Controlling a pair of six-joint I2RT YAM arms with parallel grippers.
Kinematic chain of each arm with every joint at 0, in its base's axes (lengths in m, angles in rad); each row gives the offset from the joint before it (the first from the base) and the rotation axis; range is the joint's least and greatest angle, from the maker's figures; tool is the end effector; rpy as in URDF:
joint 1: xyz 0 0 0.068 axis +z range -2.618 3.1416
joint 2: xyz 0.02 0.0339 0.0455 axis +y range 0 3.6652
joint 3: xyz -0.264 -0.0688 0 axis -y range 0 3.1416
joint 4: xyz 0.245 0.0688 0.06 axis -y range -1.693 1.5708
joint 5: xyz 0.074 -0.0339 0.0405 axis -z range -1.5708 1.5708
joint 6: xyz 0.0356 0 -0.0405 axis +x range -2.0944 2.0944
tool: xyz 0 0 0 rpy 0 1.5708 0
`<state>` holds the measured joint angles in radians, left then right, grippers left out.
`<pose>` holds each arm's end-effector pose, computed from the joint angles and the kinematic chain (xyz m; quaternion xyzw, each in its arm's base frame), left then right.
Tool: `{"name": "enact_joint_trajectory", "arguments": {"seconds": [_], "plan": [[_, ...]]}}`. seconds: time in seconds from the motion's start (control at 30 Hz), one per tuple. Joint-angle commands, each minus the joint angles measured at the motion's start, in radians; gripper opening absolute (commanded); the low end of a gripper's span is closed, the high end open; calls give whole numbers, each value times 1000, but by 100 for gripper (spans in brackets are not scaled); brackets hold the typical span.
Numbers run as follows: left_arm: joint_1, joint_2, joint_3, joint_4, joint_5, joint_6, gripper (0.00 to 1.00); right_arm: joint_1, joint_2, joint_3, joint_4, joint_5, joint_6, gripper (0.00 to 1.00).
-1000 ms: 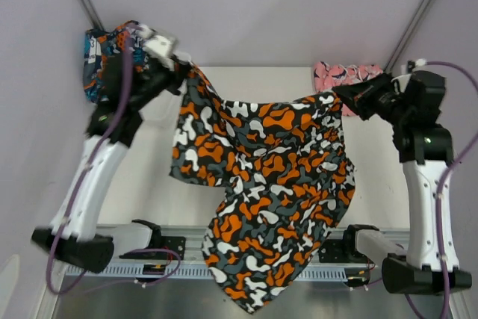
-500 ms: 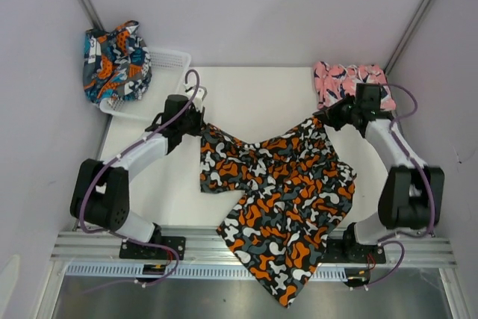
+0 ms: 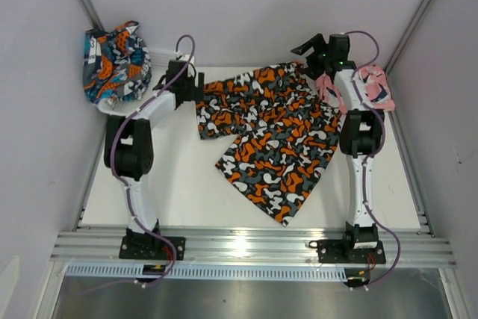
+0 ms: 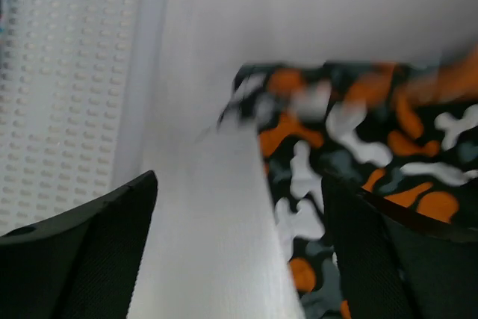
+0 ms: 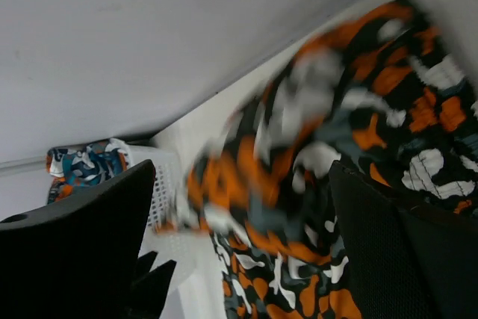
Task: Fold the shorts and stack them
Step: Flatten the shorts out
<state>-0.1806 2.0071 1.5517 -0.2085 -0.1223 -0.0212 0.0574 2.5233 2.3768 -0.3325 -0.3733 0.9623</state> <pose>0.4573 -0.0791 0.2315 0.0447 0.8965 0.0106 0.4406 0.5796 0.0463 0.2407 0.2805 0.7974 0.3874 0.3679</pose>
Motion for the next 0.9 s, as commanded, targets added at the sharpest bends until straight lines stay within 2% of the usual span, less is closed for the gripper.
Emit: {"name": "enact_joint_trajectory", "arguments": {"seconds": [0.0, 0.03, 0.1, 0.13, 0.2, 0.3, 0.37, 0.43, 0.5, 0.53, 0.6, 0.63, 0.67, 0.77, 0.83, 0.87], "plan": [[-29, -124, -69, 24, -166, -26, 99, 28, 2, 184, -93, 46, -103, 99], [-37, -167, -103, 100, -160, -26, 99, 24, -36, 63, -51, 33, -105, 100], [-37, -258, -177, 121, -128, -43, 99, 12, -169, -92, 59, 17, -102, 100], [-40, -277, -171, 86, -120, -51, 99, 6, -208, -201, 65, 25, -114, 100], [-49, -338, -165, 48, -125, -62, 99, 1, -283, -289, 41, 43, -167, 99], [-109, -456, -229, 26, -120, -34, 99, -11, -481, -488, 29, 79, -229, 99], [-146, -519, -258, 27, -83, -10, 99, -30, -556, -624, 6, 96, -255, 97], [-232, -625, -356, 79, -95, 18, 99, -44, -659, -703, -8, 114, -299, 90], [-298, -698, -440, 147, -125, 12, 99, -89, -722, -818, -45, 131, -316, 88], [-303, -770, -500, 170, -123, -38, 99, -108, -780, -862, -42, 110, -318, 81], [-301, -844, -608, 277, -65, -104, 99, -171, -830, -988, -28, 80, -312, 75], [-298, -902, -677, 309, -60, -170, 99, -194, -851, -1026, -7, 68, -306, 69], [-295, -924, -721, 323, -51, -189, 99, -212, -882, -1062, 4, 53, -306, 68], [-295, -946, -763, 327, 111, -187, 99, -275, -905, -1148, 3, 47, -324, 64], [-354, -929, -762, 287, 138, -180, 99, -298, -905, -1182, 0, 57, -333, 60], [-441, -901, -754, 253, 104, -172, 99, -301, -900, -1191, 4, 57, -341, 59]]}}
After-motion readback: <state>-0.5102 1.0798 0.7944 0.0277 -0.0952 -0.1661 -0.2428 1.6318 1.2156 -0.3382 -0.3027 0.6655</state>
